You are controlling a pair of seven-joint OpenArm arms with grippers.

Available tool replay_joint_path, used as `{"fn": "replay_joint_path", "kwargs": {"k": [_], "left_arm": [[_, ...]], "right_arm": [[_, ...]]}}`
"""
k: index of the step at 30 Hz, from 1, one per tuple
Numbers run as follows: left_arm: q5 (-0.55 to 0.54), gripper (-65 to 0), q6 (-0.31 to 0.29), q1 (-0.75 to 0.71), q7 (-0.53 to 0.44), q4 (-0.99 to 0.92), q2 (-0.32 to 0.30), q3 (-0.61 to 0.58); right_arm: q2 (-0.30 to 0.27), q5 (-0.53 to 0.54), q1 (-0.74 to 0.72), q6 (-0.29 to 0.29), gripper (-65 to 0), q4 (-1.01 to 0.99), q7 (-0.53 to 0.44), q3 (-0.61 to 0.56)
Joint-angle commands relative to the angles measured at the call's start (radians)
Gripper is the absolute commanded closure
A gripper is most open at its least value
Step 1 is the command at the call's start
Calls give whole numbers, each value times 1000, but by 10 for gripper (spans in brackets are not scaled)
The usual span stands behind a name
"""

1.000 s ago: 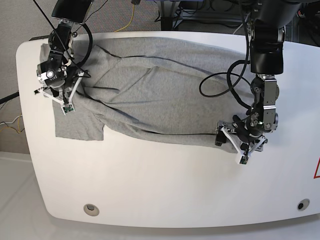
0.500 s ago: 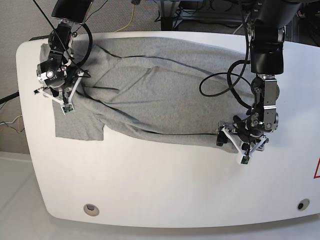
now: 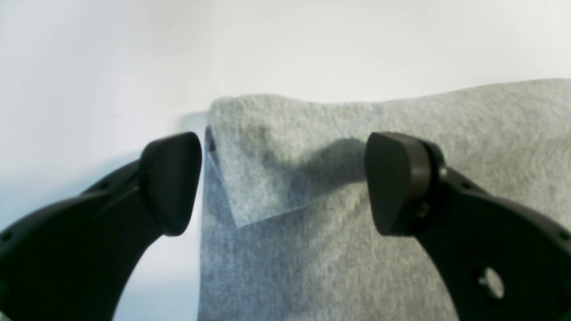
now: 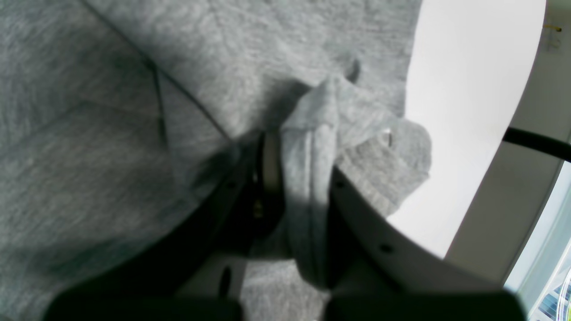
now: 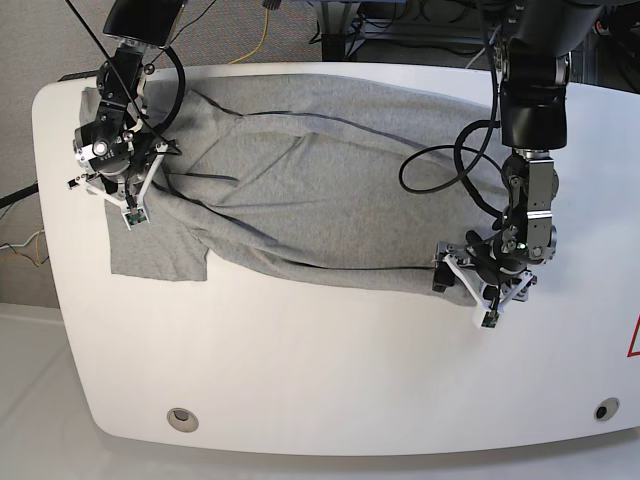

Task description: Fold the T-shirt properly

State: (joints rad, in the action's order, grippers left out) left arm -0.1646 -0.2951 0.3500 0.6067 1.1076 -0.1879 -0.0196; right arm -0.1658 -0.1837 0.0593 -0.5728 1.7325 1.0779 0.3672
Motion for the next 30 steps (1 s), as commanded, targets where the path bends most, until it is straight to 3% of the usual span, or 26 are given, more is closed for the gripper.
{"fn": "replay_joint_path", "kwargs": {"k": [1,8,11,17,19,30], "left_arm": [[-8,-535,3,33,-21,-22,-2,4],[-8,-492,3,34,-95,-102,-2,2],[-8,-394,3,34,-112,-126,-2,2],[-10,-67,3,36,-110,-152,20,5],[-8,-3,3,36,-109,-149,23,4],[-8,-30,3,37,-89,-143,23,2]], "right_arm": [[-13,-4,-13,6,0,16,-6,3],[-13,-4,-11,6,0,16,-6,3],[-13,-4,-11,6,0,16,-6,3],[-13,-4,-11,4,0,16,-6,3],[-13,-4,-11,4,0,16,-6,3],[-13,-4,-11,4,0,16,-6,3]]}}
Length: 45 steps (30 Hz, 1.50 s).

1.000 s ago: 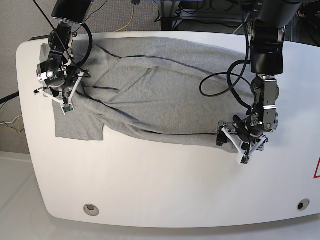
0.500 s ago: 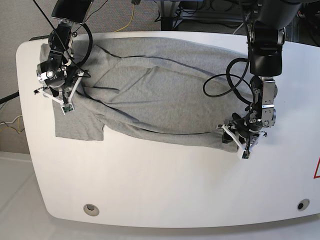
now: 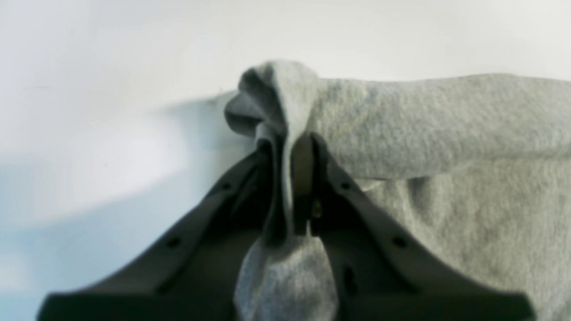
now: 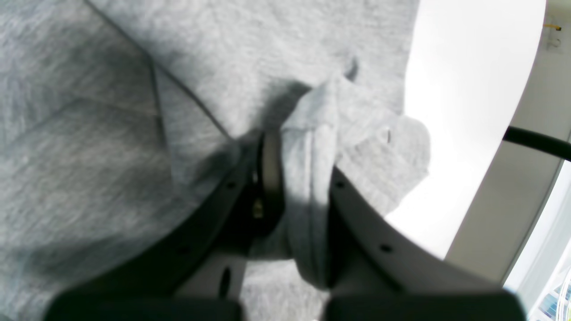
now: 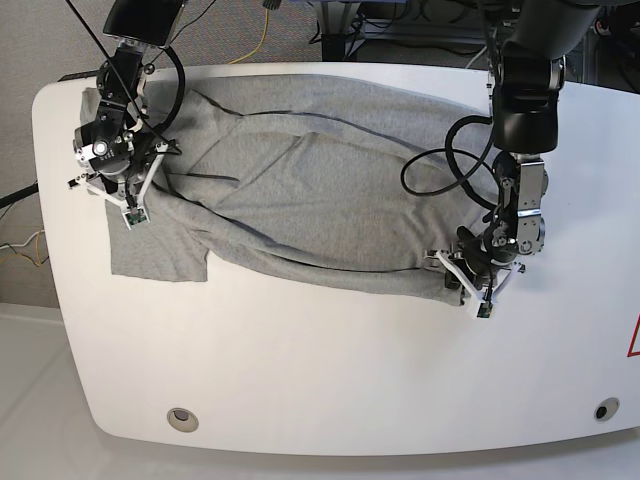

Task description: Fold the T-shirt properly

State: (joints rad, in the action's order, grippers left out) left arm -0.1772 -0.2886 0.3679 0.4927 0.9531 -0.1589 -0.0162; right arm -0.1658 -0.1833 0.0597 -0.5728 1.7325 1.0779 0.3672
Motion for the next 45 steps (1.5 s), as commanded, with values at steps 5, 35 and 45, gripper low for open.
{"fn": "replay_joint_path", "kwargs": {"k": [5,35,45], "left_arm": [[5,-30,-4,27,27,17,-9,-1],[5,-34,-4,33,235,292,-32,2],[5,-34,-4,19,243,306,-32,3]], "right_arm": [[-15,-5,-11,4,0,16,-6,3],[-13,-5,-19,1,0,25,-5,2],[-13,-5,-53,0,0,80,0,2]]}}
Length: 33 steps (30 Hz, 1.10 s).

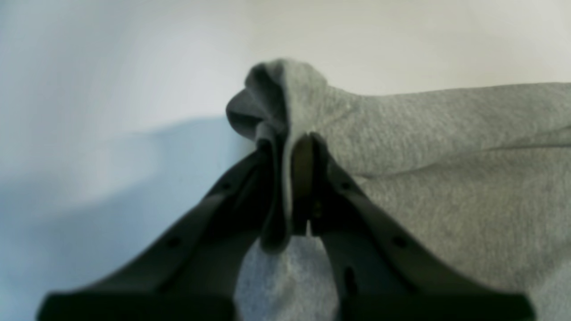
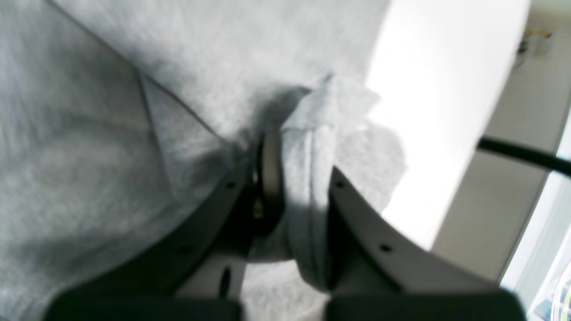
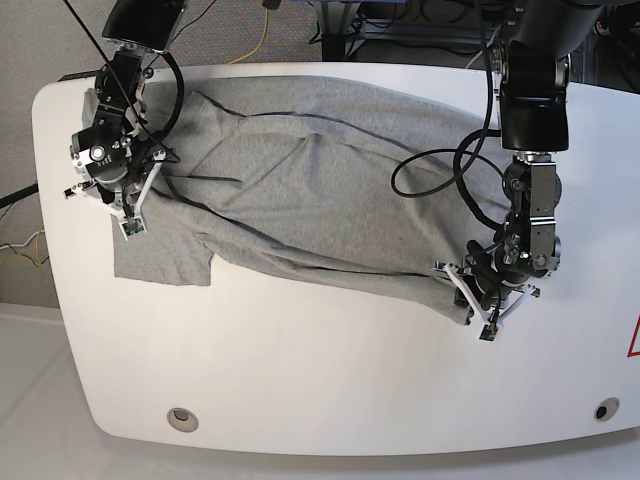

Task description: Fold the T-shirt properly

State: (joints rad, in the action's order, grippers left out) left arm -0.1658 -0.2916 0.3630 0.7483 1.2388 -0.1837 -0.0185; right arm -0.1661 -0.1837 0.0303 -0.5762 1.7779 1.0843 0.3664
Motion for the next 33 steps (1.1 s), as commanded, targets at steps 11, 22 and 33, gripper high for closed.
{"fn": "replay_joint_path", "kwargs": {"k": [11,22,33], "left_arm": [[-7,-34,-1,-19,1,42,-29,7],[-7,-34,-1,-19,112,49,-35,9],[-5,-34,-1,-45,181,163,-36,9]], "right_arm": [[-14,-3,-74,3,0,92,87,3],[-13,-3,-68,3,0,115,98,1],[-19,-3,-46,3,0,129,149,1]]}}
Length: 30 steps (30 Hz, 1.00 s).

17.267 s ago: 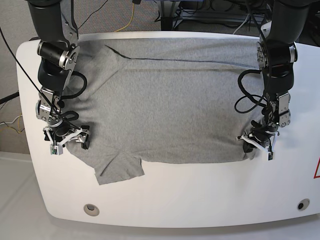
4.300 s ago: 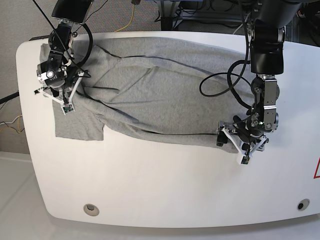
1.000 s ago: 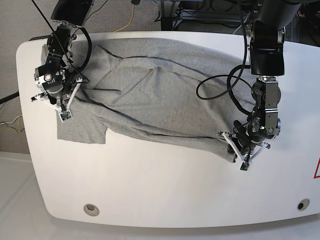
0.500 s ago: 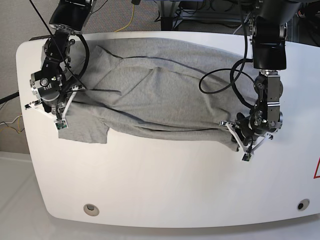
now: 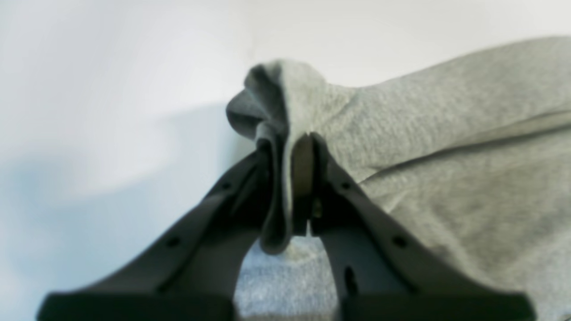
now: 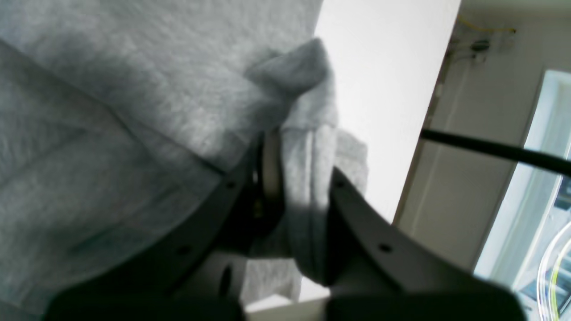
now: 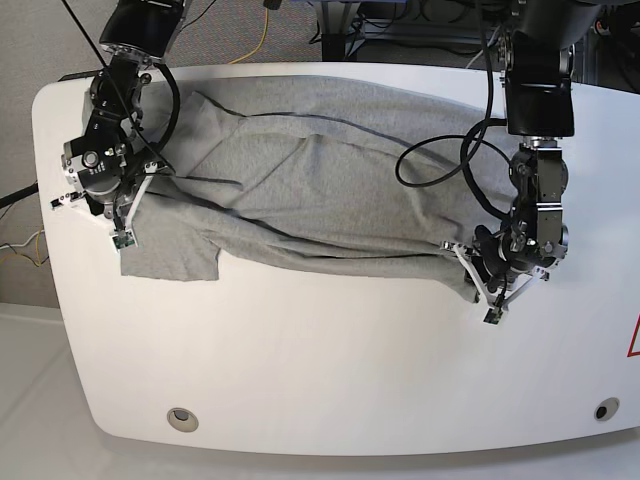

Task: Fold the T-shirt properly
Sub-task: 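Pull the held hem corner with the left gripper toward the collar edge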

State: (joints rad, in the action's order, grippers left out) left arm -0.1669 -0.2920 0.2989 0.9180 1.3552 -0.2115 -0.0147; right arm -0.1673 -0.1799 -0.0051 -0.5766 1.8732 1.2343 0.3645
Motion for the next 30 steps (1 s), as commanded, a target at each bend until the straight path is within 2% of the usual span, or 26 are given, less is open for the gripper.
{"fn": "replay_joint_path", "kwargs": {"k": [1,7,14,30], "left_arm": [[-4,-34,0,19,22,57,-9,5],[83,-34,0,21,114,128,-3,0],[171,-34,0,19,134,175,-1,-3],[191,-34,0,-14,168,175,-1,-3]], "right_arm": [[-18,-7,-11,4,0,36,3,3],[-18,-7,-8,4,0,39,23,5],[-19,-7,26,4,0,39,23,5],[-19,-7,78,4,0,39,49,5]]}}
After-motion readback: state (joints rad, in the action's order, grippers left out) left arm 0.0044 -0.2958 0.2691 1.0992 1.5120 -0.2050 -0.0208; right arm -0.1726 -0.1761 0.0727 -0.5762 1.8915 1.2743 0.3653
